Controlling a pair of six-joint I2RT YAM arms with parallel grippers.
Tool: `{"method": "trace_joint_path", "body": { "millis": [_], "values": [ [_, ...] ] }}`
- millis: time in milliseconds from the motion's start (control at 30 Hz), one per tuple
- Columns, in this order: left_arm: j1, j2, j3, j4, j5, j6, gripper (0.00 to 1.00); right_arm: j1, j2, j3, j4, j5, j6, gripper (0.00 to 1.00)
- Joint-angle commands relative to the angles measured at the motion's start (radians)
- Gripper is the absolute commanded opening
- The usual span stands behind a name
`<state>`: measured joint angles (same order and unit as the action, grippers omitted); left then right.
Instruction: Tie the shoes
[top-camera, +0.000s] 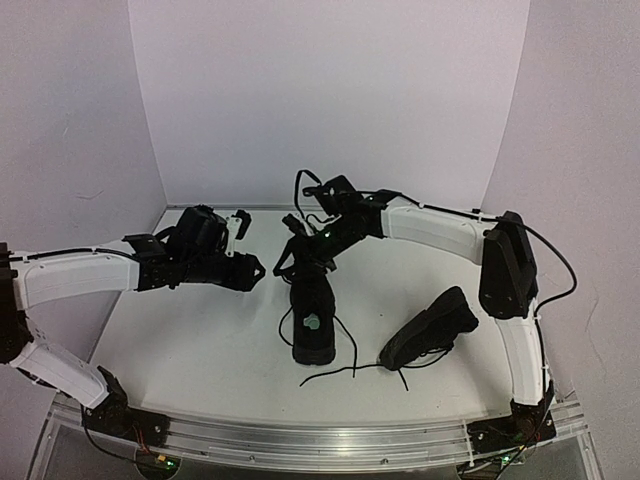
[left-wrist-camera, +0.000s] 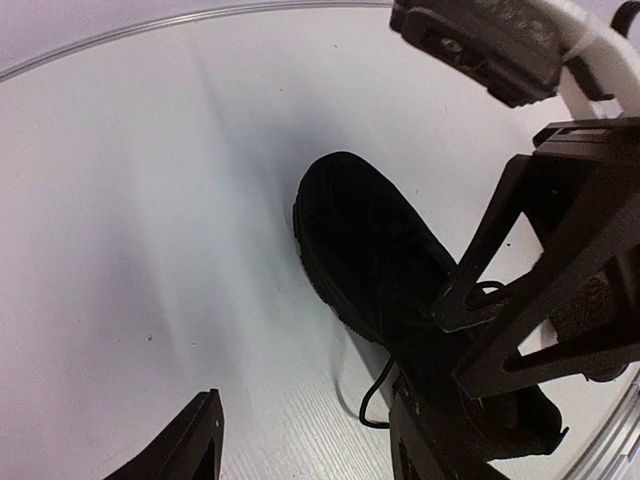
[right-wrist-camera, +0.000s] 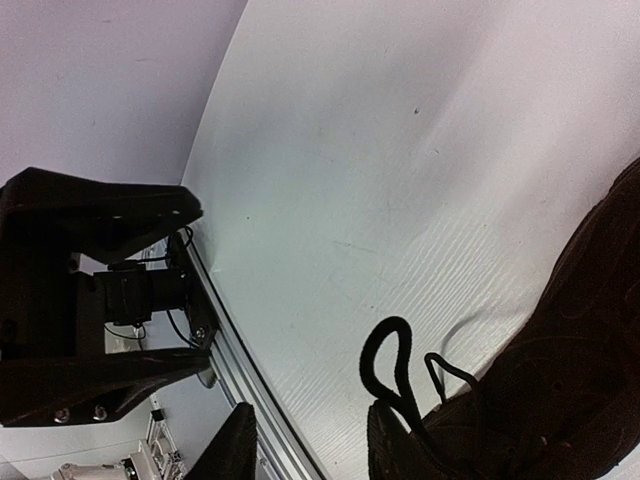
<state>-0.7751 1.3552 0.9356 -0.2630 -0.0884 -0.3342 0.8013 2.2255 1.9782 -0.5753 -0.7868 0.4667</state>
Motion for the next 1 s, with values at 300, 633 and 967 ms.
{"method": "trace_joint_path", "body": {
  "millis": [300,633,967],
  "values": [
    [0.061,0.036,0.021,0.173,0.292,0.007,0.68,-0.098,-0.179,-0.098,-0.035,0.013,-0.023,0.42],
    [0.083,0.191,0.126,0.167,0.341,-0.046,0.66,-0.108,-0.093,-0.076,-0.16,0.049,-0.141,0.37],
    [0.096,0.254,0.157,0.174,0.383,-0.061,0.56,-0.091,-0.005,0.018,-0.221,0.039,-0.19,0.3]
  ]
}}
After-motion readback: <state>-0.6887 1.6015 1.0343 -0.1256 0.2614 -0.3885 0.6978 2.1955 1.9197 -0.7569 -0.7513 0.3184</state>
